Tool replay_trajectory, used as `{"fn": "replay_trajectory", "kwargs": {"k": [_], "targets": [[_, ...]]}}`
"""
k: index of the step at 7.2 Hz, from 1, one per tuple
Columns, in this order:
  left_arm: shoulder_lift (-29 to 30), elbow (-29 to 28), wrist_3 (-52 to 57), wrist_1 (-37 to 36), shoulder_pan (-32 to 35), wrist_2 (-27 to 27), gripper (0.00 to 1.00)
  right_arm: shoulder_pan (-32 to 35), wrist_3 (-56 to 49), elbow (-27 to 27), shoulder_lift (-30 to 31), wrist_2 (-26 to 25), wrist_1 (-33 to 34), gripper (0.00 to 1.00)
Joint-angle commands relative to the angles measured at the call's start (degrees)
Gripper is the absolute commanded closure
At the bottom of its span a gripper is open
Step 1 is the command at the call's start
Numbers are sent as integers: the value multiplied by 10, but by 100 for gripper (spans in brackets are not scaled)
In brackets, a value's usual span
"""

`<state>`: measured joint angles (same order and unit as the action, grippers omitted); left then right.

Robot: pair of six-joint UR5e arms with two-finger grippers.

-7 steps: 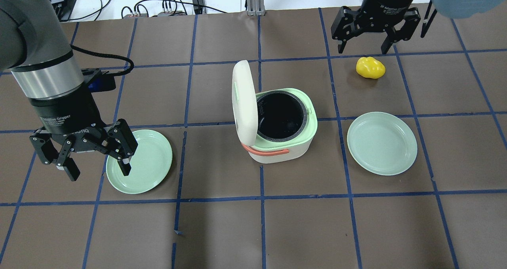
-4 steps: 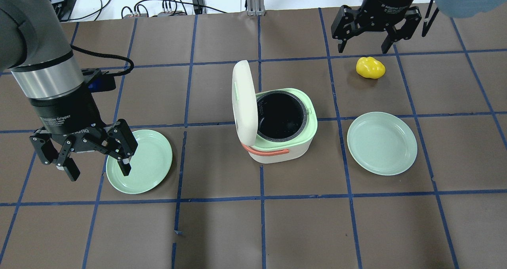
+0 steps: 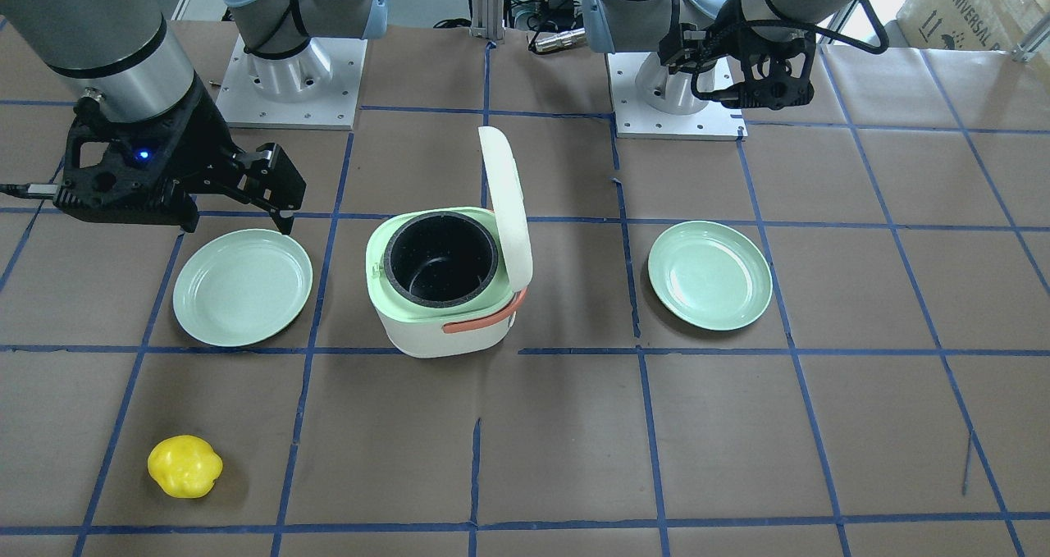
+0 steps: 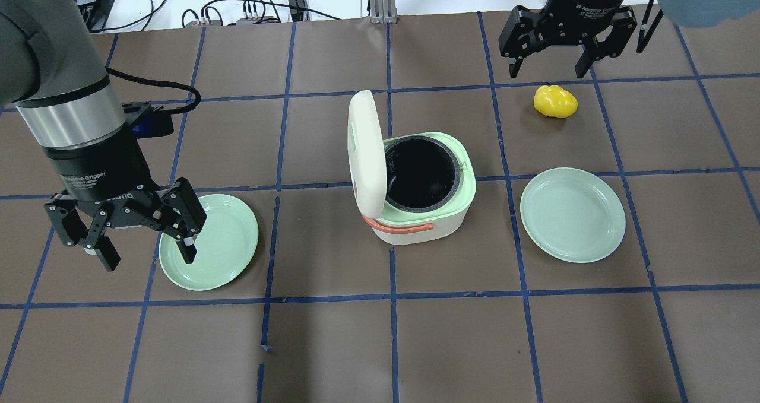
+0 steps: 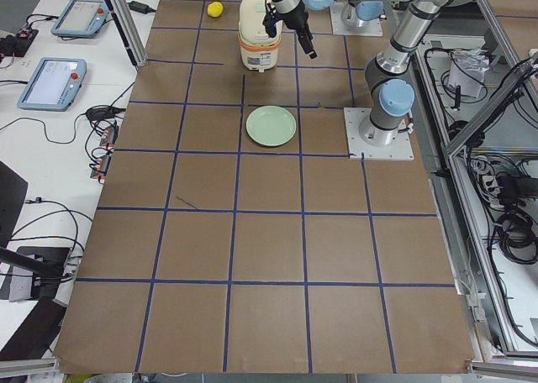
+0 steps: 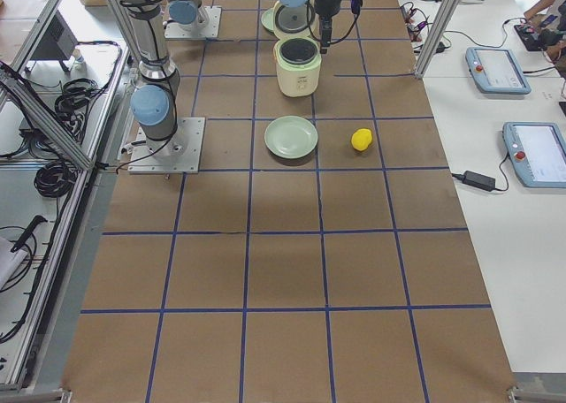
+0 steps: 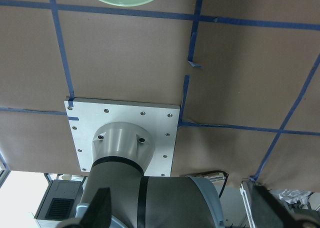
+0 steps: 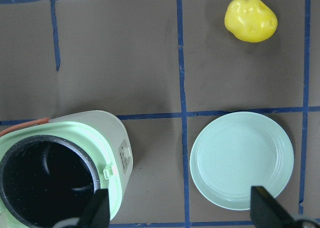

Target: Press rice cooker button

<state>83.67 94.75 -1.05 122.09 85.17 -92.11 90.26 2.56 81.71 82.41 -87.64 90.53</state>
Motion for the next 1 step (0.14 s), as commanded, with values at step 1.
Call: {"fn": "replay_trajectory", "kwargs": {"k": [1], "targets": [[0, 0, 0, 1, 0, 0, 0, 0, 0, 0, 0, 0, 0, 1]]}}
